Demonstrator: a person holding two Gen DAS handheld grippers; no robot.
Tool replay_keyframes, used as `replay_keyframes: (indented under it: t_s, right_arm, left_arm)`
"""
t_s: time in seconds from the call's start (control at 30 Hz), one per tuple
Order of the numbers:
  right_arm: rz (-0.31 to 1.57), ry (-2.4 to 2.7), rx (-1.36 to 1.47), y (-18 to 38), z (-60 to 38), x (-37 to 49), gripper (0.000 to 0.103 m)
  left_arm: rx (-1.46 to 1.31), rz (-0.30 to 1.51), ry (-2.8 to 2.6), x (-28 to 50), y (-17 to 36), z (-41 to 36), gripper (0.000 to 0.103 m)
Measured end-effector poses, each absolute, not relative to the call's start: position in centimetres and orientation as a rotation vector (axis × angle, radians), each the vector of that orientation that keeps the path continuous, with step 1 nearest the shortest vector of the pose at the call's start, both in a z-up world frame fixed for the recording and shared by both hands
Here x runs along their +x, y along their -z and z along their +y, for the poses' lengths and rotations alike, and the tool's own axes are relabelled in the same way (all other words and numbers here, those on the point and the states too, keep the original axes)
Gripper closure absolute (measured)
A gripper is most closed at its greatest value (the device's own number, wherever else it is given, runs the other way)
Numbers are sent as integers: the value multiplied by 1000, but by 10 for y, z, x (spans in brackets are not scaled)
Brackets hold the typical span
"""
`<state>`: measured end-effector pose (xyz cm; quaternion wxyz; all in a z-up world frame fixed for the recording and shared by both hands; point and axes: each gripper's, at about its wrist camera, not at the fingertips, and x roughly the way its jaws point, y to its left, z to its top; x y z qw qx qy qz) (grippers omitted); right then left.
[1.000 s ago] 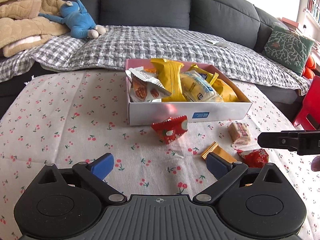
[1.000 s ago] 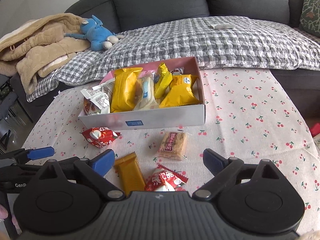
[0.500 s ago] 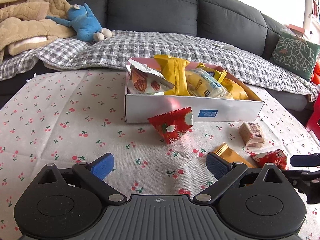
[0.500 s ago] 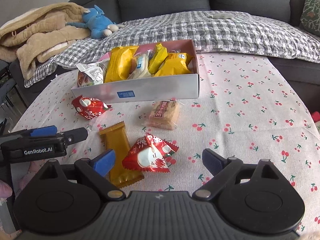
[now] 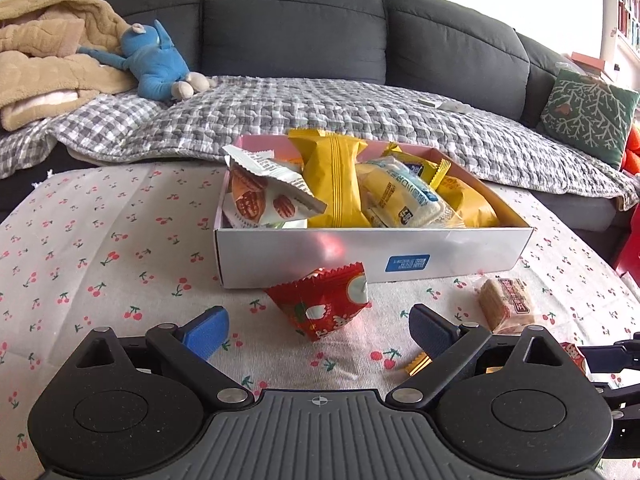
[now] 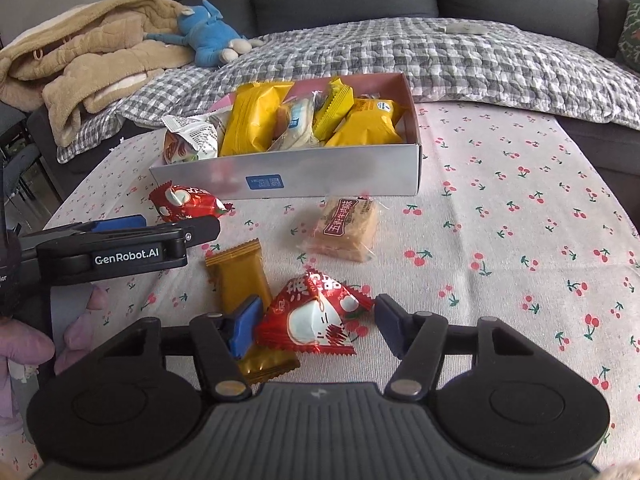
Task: Organize snacks
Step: 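Grasp the red candy packet with the right tool while the left tool grasps another red packet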
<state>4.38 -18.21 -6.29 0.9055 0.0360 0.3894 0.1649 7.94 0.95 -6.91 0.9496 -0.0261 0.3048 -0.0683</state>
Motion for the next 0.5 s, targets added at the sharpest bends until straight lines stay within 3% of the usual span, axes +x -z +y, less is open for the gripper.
replay_keyframes:
  t_s: [0.2,0.4,0.5]
  right_arm:
    - [808,-342,77,63,-183,44,64]
    - [803,-341,60,61,-181,43,66]
    - [793,-345,37,60,-179,42,71]
  left_arm:
    - [-53,615,149,82,66,7,29]
    - [-48,618,160,81,63,7,55]
    - [-48,625,159,81,61,8,63]
